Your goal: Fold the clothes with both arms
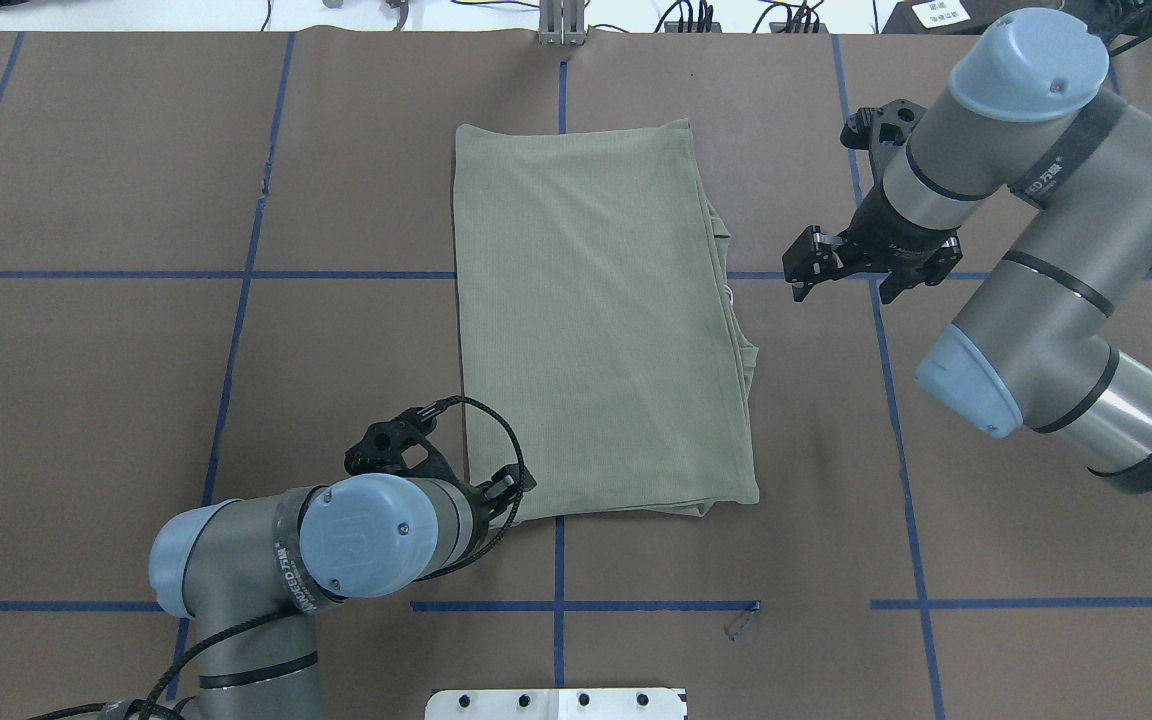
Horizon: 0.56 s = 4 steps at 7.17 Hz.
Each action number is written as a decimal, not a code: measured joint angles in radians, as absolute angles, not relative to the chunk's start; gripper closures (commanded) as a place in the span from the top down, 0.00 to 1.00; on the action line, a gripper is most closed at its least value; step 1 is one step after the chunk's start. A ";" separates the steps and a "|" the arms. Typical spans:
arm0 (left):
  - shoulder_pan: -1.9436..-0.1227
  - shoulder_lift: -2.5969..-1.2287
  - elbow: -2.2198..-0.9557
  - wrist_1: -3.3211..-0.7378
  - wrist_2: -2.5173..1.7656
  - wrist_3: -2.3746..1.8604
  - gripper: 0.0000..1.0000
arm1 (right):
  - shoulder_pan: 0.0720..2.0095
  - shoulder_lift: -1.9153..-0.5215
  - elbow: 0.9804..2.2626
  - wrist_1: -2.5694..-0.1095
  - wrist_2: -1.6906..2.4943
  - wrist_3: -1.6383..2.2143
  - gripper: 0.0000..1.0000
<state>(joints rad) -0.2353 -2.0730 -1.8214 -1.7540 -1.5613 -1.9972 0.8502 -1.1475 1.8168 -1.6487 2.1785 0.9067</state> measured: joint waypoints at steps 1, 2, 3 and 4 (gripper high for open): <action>-0.233 -2.075 -1.819 -1.754 -1.561 -1.997 0.65 | 0.847 -1.149 1.814 -1.648 2.174 0.906 1.00; -0.233 -2.076 -1.818 -1.753 -1.560 -1.997 0.61 | 0.843 -1.150 1.812 -1.648 2.168 0.906 1.00; -0.233 -2.078 -1.818 -1.753 -1.560 -1.997 0.61 | 0.839 -1.151 1.811 -1.648 2.162 0.905 1.00; -0.233 -2.079 -1.816 -1.753 -1.559 -1.997 0.61 | 0.837 -1.152 1.811 -1.648 2.159 0.905 1.00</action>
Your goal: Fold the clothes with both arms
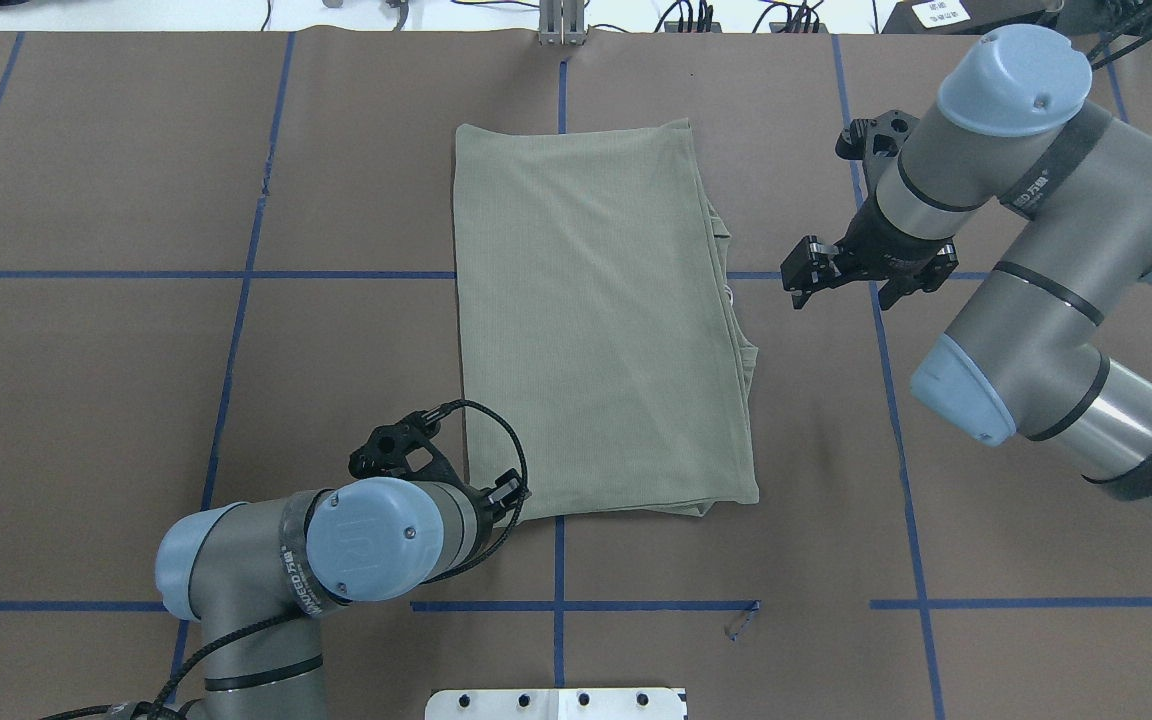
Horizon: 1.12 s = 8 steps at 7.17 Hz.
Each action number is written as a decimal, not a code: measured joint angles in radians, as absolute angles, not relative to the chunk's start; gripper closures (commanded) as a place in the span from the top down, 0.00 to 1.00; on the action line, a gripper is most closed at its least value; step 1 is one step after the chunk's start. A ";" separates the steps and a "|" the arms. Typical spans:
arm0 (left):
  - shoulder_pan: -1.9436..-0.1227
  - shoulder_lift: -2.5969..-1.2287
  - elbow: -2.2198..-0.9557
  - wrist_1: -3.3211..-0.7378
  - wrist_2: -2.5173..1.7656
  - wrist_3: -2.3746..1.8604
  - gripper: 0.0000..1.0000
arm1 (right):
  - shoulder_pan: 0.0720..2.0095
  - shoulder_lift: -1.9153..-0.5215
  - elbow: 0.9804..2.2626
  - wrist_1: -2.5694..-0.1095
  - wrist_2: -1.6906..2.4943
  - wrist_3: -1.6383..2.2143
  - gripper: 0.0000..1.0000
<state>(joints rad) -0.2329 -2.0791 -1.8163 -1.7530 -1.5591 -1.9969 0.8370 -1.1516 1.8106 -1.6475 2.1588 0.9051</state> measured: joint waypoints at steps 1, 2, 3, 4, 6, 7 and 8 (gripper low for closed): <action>-0.233 -2.080 -1.816 -1.752 -1.558 -1.996 0.61 | 0.837 -1.152 1.810 -1.647 2.158 0.905 1.00; -0.233 -2.080 -1.815 -1.752 -1.553 -1.996 0.61 | 0.836 -1.152 1.810 -1.647 2.157 0.905 1.00; -0.233 -2.082 -1.814 -1.753 -1.547 -1.996 0.60 | 0.836 -1.152 1.809 -1.648 2.157 0.905 1.00; -0.233 -2.084 -1.814 -1.753 -1.543 -1.996 0.60 | 0.836 -1.152 1.809 -1.647 2.157 0.905 1.00; -0.233 -2.086 -1.809 -1.753 -1.541 -1.995 0.60 | 0.836 -1.152 1.809 -1.647 2.157 0.904 1.00; -0.232 -2.087 -1.807 -1.753 -1.540 -1.994 0.52 | 0.836 -1.152 1.809 -1.647 2.157 0.904 1.00; -0.232 -2.087 -1.805 -1.754 -1.540 -1.994 0.46 | 0.836 -1.152 1.809 -1.648 2.157 0.904 1.00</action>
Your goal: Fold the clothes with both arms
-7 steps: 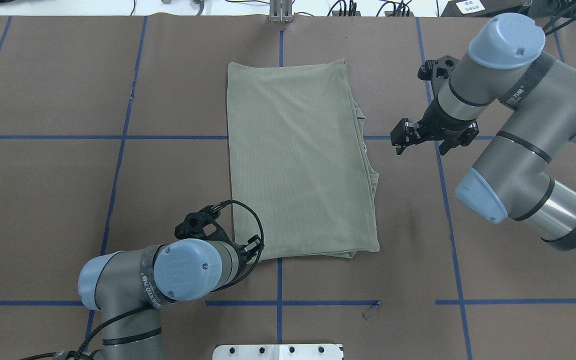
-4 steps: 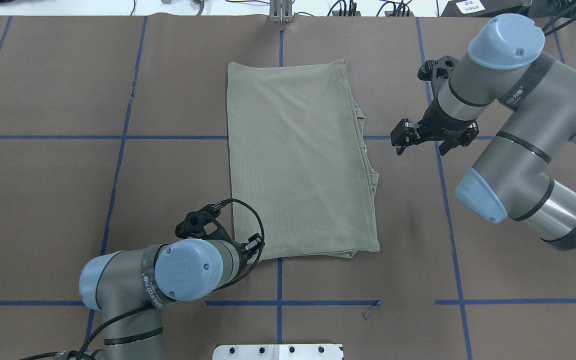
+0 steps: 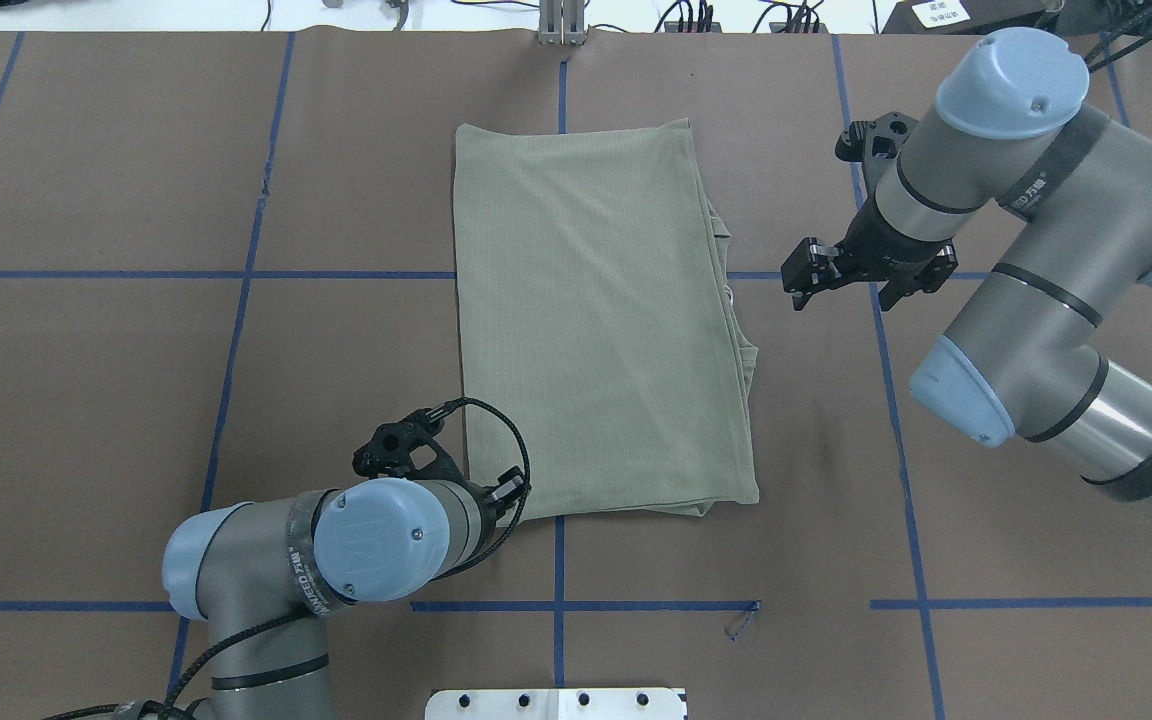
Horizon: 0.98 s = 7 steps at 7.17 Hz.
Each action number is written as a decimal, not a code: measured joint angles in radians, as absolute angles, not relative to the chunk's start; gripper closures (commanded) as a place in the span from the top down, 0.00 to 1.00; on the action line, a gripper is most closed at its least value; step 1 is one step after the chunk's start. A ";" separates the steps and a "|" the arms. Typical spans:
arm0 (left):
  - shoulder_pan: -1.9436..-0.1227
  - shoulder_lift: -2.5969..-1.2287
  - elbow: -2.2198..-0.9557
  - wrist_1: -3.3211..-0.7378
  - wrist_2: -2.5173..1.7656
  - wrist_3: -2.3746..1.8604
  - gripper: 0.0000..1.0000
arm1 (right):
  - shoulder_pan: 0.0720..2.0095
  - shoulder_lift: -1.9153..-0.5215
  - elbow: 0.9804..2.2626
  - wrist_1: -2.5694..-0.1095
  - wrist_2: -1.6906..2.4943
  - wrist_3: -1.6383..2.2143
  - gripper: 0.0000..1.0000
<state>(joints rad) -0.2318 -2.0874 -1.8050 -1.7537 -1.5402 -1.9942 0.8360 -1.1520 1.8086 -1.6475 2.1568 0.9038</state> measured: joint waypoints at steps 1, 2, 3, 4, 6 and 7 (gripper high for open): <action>-0.232 -2.088 -1.804 -1.754 -1.540 -1.994 0.38 | 0.836 -1.152 1.809 -1.647 2.156 0.904 1.00; -0.230 -2.088 -1.803 -1.755 -1.540 -1.994 0.31 | 0.836 -1.152 1.809 -1.648 2.156 0.905 1.00; -0.229 -2.088 -1.803 -1.755 -1.540 -1.994 0.18 | 0.836 -1.153 1.809 -1.647 2.155 0.905 1.00; -0.228 -2.088 -1.803 -1.755 -1.540 -1.993 0.04 | 0.836 -1.153 1.808 -1.648 2.155 0.905 1.00; -0.227 -2.088 -1.805 -1.756 -1.540 -1.986 0.00 | 0.836 -1.154 1.809 -1.648 2.155 0.910 1.00; -0.227 -2.088 -1.808 -1.757 -1.542 -1.978 0.00 | 0.835 -1.154 1.814 -1.647 2.155 0.926 1.00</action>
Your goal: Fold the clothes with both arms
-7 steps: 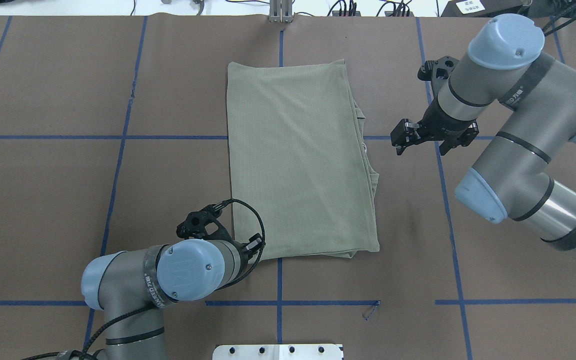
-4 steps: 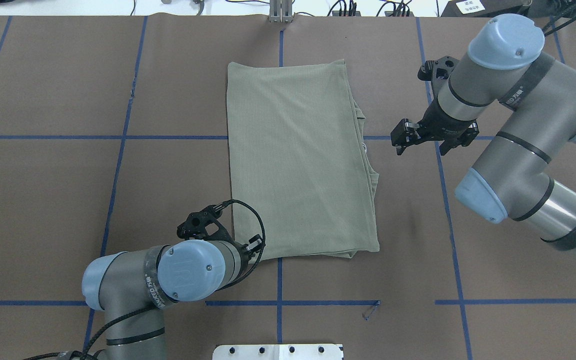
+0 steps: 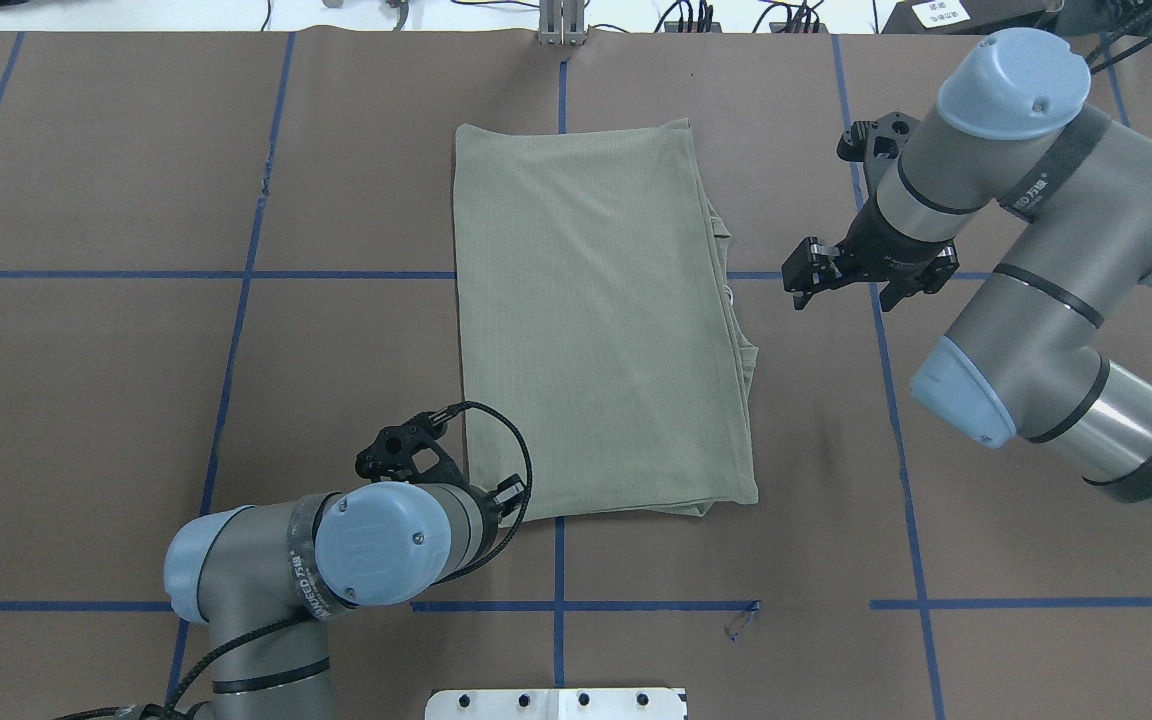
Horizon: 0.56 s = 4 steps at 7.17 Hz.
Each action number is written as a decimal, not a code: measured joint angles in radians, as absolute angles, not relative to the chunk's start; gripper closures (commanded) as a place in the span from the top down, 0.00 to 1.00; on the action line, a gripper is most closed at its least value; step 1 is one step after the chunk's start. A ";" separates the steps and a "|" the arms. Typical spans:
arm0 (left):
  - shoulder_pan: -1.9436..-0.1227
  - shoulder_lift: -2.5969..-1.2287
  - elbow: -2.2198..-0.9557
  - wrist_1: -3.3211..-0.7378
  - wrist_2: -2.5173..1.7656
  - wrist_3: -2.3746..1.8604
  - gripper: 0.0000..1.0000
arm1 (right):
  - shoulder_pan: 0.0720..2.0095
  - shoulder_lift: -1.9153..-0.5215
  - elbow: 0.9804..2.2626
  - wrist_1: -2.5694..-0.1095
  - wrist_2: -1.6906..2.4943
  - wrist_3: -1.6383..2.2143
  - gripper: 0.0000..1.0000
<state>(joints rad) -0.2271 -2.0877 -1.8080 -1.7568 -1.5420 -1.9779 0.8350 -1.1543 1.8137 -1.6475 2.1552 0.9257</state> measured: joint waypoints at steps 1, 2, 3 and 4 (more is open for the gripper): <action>-0.227 -2.088 -1.816 -1.757 -1.545 -1.957 0.00 | 0.831 -1.154 1.820 -1.647 2.155 0.958 1.00; -0.227 -2.088 -1.826 -1.757 -1.549 -1.929 0.00 | 0.816 -1.153 1.833 -1.647 2.147 1.009 1.00; -0.227 -2.088 -1.833 -1.757 -1.551 -1.911 0.00 | 0.788 -1.153 1.851 -1.647 2.130 1.065 1.00; -0.227 -2.088 -1.837 -1.756 -1.553 -1.901 0.00 | 0.745 -1.154 1.867 -1.647 2.112 1.142 1.00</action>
